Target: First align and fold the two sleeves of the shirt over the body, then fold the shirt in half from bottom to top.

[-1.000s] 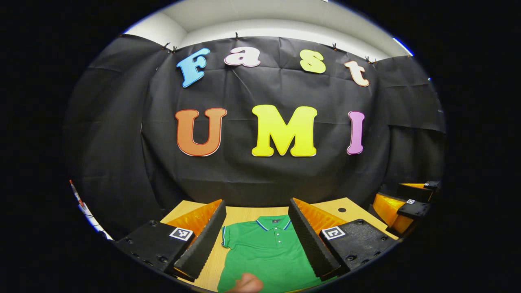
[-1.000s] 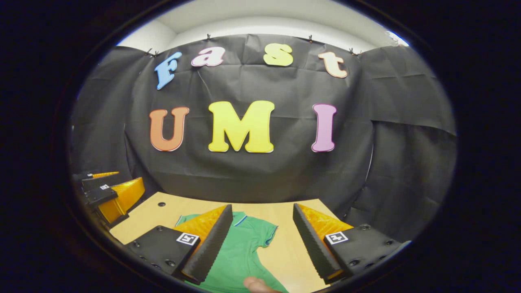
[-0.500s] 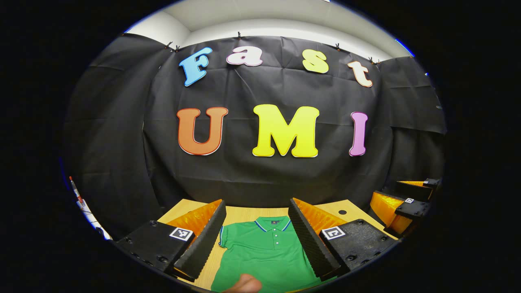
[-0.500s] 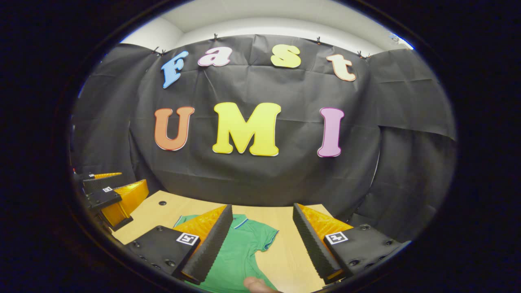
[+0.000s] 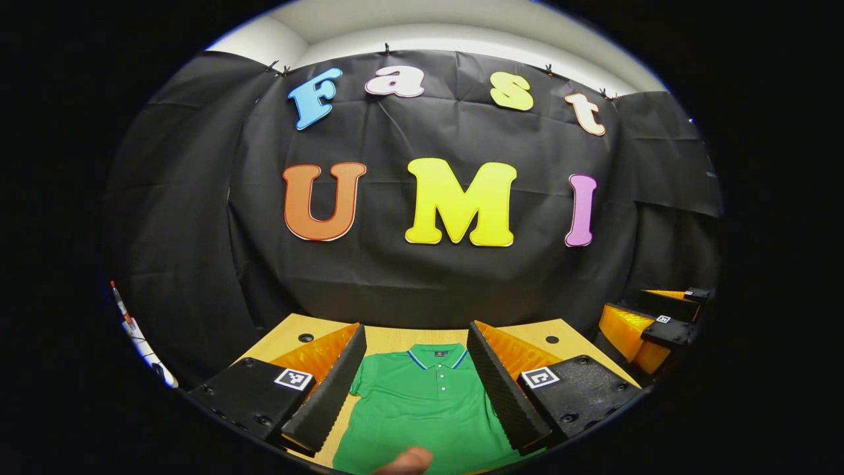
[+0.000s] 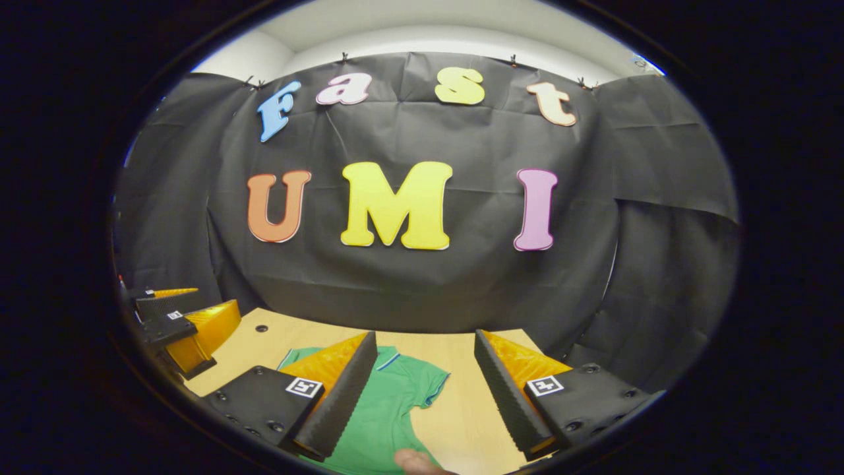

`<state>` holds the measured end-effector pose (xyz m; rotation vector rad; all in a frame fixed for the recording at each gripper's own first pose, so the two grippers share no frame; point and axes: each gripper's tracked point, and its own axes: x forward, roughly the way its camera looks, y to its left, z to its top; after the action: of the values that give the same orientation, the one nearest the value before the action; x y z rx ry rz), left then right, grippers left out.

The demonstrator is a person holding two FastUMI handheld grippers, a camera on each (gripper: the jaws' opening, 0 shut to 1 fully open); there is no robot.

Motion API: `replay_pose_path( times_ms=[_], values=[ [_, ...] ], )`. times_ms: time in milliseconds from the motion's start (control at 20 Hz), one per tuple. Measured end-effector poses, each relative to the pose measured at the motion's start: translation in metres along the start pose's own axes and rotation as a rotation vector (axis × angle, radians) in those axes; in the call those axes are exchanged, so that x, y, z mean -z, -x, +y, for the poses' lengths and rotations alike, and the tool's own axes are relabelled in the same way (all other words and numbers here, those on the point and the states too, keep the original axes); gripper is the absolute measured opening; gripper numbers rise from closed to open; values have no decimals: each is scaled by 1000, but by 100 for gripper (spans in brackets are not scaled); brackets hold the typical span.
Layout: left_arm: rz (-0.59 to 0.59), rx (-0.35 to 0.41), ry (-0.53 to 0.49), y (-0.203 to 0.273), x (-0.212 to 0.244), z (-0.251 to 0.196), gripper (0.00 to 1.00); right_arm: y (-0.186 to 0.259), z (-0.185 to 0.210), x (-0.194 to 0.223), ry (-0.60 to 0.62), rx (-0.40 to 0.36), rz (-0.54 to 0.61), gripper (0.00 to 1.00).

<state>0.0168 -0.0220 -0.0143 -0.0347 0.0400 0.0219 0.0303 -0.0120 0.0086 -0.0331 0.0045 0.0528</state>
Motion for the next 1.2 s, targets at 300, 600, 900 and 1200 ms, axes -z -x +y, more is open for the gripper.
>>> replay_pose_path(
  times_ms=[300, 600, 900, 1200],
  values=[
    [43, -25, 28, -6, 13, 2, 99, -9, 4, 10, 16, -26, 28, 94],
    [60, -55, 10, -5, 26, 4, 99, -48, -3, 40, 12, -33, 101, 96],
    [43, -103, -24, -3, 28, 8, 100, -129, -19, 93, -20, -23, 222, 99],
    [51, -173, -15, 2, 28, 4, 99, -204, -36, 174, -56, -2, 406, 97]
  ],
)
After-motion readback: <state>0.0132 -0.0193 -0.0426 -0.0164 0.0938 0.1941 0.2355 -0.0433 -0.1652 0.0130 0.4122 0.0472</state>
